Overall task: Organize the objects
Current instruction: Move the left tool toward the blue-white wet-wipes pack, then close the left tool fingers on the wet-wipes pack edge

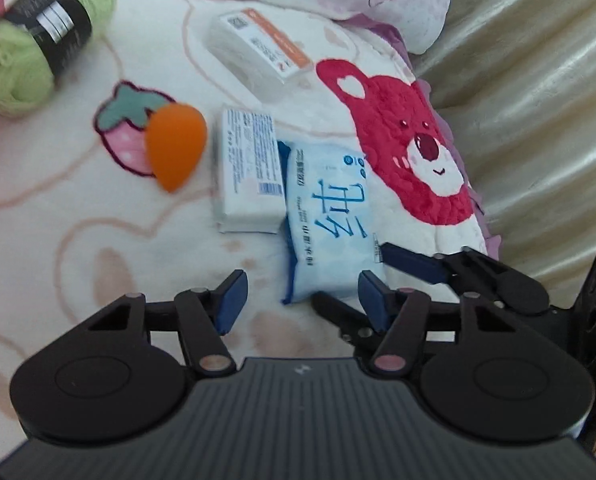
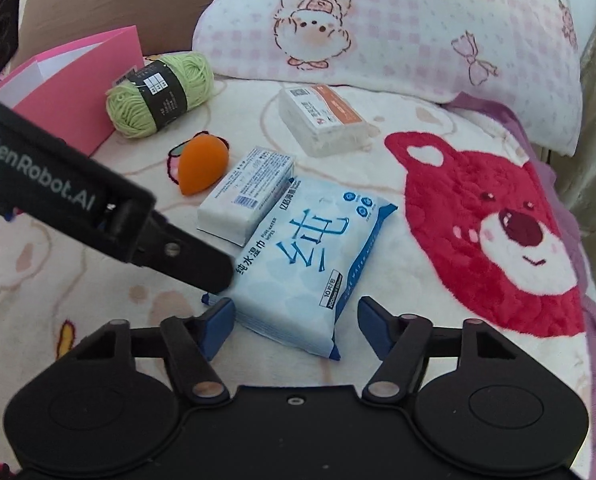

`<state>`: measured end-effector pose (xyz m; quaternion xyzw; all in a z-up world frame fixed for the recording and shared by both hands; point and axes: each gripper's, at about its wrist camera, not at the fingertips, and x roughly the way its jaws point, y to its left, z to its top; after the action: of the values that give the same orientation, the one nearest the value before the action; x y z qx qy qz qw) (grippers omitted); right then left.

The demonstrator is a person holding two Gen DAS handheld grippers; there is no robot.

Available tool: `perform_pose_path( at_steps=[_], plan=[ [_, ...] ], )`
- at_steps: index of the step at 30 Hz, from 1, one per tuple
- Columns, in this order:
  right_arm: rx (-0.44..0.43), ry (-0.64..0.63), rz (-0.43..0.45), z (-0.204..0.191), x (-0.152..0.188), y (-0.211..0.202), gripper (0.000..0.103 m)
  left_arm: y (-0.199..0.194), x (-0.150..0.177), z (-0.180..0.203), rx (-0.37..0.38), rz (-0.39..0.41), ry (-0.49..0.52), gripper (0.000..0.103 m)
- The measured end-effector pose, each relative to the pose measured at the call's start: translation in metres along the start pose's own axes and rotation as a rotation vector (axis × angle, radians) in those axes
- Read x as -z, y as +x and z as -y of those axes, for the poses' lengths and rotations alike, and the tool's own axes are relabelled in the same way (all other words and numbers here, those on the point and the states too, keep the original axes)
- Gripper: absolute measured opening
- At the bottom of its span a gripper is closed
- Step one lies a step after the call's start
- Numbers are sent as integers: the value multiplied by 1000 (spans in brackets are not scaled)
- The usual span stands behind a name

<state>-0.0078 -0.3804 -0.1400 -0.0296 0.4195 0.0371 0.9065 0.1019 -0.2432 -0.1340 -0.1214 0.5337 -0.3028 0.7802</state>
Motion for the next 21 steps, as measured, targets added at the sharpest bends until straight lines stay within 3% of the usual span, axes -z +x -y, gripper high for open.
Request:
perform_pose_path(
  at_steps=[6, 13, 16, 21],
  plan=[
    [-43, -15, 6, 2, 4, 5, 63, 17, 0, -8, -22, -6, -38, 43],
    [-67, 35, 15, 7, 6, 8, 61, 26, 1, -11, 7, 17, -50, 42],
    [-60, 55, 26, 3, 8, 7, 57, 27, 3, -7, 21, 17, -22, 34],
    [-47, -15, 41, -17, 14, -2, 54, 17, 9, -8, 0, 35, -2, 34]
  ],
)
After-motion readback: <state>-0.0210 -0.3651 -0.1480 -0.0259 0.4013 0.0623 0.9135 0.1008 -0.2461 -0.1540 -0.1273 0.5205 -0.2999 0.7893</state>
